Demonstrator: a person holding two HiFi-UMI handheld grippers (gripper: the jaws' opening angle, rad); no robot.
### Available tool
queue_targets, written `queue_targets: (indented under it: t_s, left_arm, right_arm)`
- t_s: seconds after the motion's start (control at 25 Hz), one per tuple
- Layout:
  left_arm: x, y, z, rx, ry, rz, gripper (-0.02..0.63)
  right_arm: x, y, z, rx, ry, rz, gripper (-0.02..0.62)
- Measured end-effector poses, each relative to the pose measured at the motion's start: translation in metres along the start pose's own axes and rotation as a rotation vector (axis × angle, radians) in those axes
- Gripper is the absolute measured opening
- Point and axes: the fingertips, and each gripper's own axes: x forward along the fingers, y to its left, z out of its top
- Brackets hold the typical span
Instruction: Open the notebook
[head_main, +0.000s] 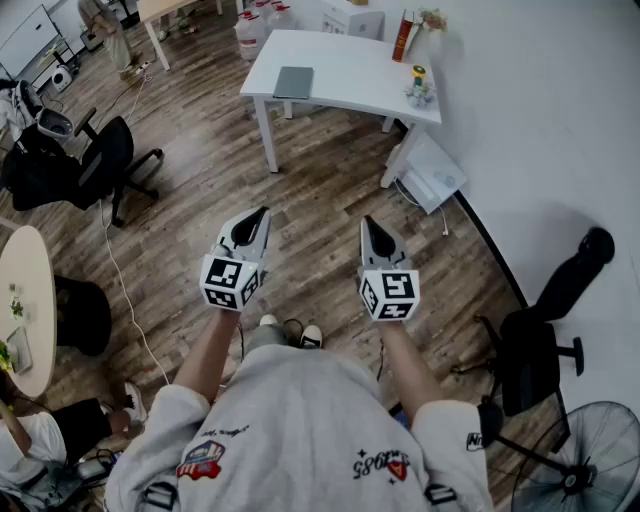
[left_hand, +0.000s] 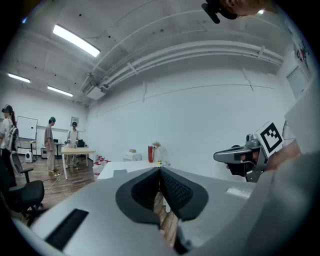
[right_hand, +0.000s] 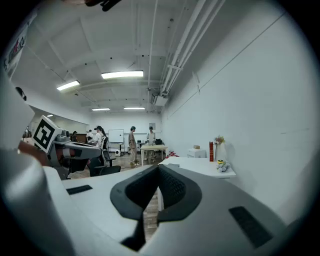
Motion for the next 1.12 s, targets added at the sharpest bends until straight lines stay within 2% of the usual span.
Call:
queue_targets:
  t_s: [0.12, 0.36, 0.4, 0.48, 0.52, 0.56, 0.96, 1.12]
  left_arm:
    - [-0.003, -0.003, -0.001, -0.008, -0.008, 0.008, 0.005]
    - [0.008, -0.005, -0.006, -0.002, -0.001, 0.006, 0.010]
    - [0.009, -0.005, -0.007, -0.002, 0.001, 0.012, 0.051]
    - [0.010, -0.002, -0.011, -0.015, 0.009, 0.031, 0.234]
    - [0.011, 0.000, -0.012, -0.028, 0.010, 0.045, 0.290]
    - [0.012, 0.002, -0.012, -0.043, 0.009, 0.056, 0.314]
    - [0.019, 0.002, -0.022, -0.055, 0.039, 0.047, 0.329]
    - [0.023, 0.010, -0.031, -0.087, 0.059, 0.057, 0.328]
  right_arm:
    - [-0.004, 0.000, 0.006, 0.015, -0.027, 0.013, 0.000]
    - [0.000, -0.010, 0.001, 0.033, -0.017, 0.028, 0.000]
    - [-0.001, -0.010, 0.000, 0.033, -0.015, 0.030, 0.000]
    - [-0.002, -0.011, -0.001, 0.031, -0.013, 0.032, 0.000]
    - [-0.002, -0.012, -0.001, 0.031, -0.014, 0.032, 0.000]
    - [-0.002, -0.013, -0.001, 0.033, -0.013, 0.033, 0.000]
    - [0.012, -0.013, -0.014, 0.072, 0.010, 0.075, 0.000]
    - [0.022, -0.013, -0.020, 0.102, 0.034, 0.086, 0.000]
